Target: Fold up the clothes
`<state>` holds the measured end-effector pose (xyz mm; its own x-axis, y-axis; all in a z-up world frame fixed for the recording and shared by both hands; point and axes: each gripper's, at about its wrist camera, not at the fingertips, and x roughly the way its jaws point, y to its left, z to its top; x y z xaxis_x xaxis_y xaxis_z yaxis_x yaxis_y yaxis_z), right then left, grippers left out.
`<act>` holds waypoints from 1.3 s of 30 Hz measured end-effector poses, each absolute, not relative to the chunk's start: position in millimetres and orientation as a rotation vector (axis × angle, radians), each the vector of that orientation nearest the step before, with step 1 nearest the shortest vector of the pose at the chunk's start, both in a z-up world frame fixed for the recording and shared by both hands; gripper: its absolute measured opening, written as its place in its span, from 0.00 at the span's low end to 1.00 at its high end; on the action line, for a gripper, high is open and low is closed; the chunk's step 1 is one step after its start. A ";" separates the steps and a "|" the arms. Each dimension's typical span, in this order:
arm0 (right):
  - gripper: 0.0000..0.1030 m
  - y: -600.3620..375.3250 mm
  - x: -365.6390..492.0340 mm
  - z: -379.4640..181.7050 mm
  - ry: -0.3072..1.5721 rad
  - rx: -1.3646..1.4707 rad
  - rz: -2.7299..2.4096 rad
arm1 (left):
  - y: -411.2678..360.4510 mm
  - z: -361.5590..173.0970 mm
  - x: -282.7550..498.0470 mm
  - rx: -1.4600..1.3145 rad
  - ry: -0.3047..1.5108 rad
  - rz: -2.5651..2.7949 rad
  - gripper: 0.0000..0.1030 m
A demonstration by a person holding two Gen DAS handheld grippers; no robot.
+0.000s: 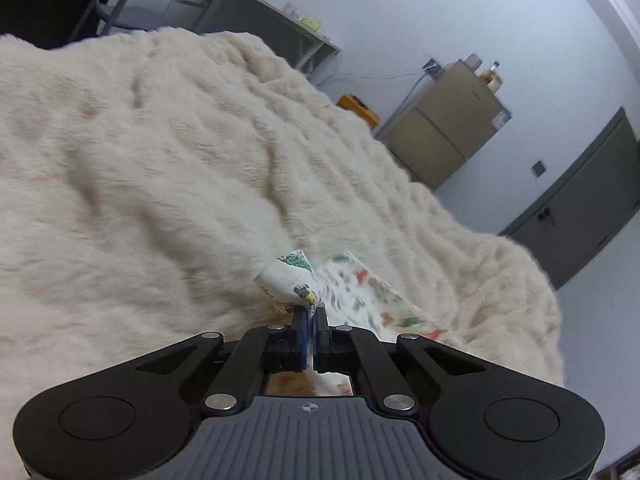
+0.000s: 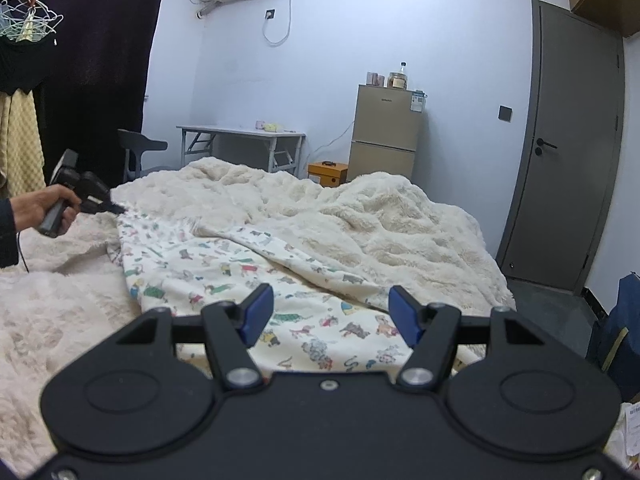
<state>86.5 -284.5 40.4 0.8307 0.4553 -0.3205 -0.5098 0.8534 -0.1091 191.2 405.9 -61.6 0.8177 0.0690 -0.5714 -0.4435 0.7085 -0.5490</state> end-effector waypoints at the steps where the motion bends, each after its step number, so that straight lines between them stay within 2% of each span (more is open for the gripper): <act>1: 0.60 -284.3 86.9 40.7 0.290 -0.194 0.516 | 408.4 -71.5 190.3 -0.745 0.564 0.323 0.00; 3: 0.60 -283.5 86.0 42.7 0.280 -0.198 0.516 | 408.6 -87.3 190.6 -0.770 0.594 0.319 0.01; 7: 0.60 -280.6 92.6 46.7 0.288 -0.230 0.527 | 402.2 -90.5 196.5 -0.652 0.688 0.402 0.17; 10: 0.60 -275.7 110.7 53.5 0.314 -0.254 0.542 | 392.7 -60.1 189.9 -0.584 0.589 0.437 0.27; 12: 0.61 -270.1 126.4 58.8 0.338 -0.275 0.559 | 380.9 -39.5 198.0 -0.591 0.544 0.321 0.39; 13: 0.61 -264.2 136.4 60.5 0.352 -0.296 0.572 | 369.9 -30.8 207.2 -0.605 0.544 0.216 0.53; 14: 0.61 -258.1 144.8 61.1 0.364 -0.318 0.585 | 355.0 -23.9 219.1 -0.620 0.560 0.108 0.57; 19: 0.59 -212.5 196.3 46.5 0.443 -0.444 0.685 | 278.9 -22.6 276.0 -0.796 0.697 -0.292 0.57; 22: 0.54 -189.7 215.4 32.4 0.481 -0.509 0.711 | 234.0 -29.9 298.2 -0.875 0.769 -0.439 0.58; 24: 0.38 -175.8 224.9 21.9 0.514 -0.550 0.726 | 201.5 -30.8 311.2 -0.848 0.836 -0.454 0.58; 25: 0.34 -167.7 230.6 16.2 0.533 -0.573 0.735 | 188.6 -30.9 317.5 -0.825 0.862 -0.439 0.56; 26: 0.23 -162.5 235.0 13.8 0.548 -0.588 0.743 | 179.3 -31.2 326.9 -0.803 0.880 -0.403 0.41; 27: 0.08 -159.4 238.3 13.7 0.559 -0.596 0.751 | 175.5 -31.5 335.4 -0.794 0.888 -0.374 0.33; 28: 0.03 -156.2 241.7 13.6 0.571 -0.604 0.759 | 174.6 -30.7 342.4 -0.790 0.892 -0.355 0.15; 29: 0.03 -155.1 244.4 15.5 0.575 -0.600 0.767 | 172.2 -28.0 348.7 -0.785 0.891 -0.336 0.05; 34: 0.03 -182.4 283.6 44.7 0.650 -0.302 0.820 | 181.1 -6.2 376.7 -0.874 0.822 -0.291 0.06; 36: 0.04 -199.9 316.6 42.1 0.788 -0.089 0.828 | 178.7 -3.8 387.1 -0.887 0.802 -0.241 0.25; 37: 0.05 -203.7 325.9 38.0 0.830 -0.051 0.799 | 171.7 -0.6 389.6 -0.840 0.788 -0.201 0.46; 38: 0.10 -204.4 330.5 32.0 0.855 -0.058 0.749 | 163.5 3.6 388.4 -0.772 0.785 -0.188 0.54; 39: 0.15 -205.0 335.1 26.1 0.880 -0.066 0.698 | 156.4 7.9 384.7 -0.704 0.799 -0.197 0.54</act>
<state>335.1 -205.0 26.1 0.4327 0.5338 -0.7265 -0.5861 0.7789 0.2233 384.7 156.4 7.9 0.6929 -0.4160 -0.5889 -0.0939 0.7578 -0.6457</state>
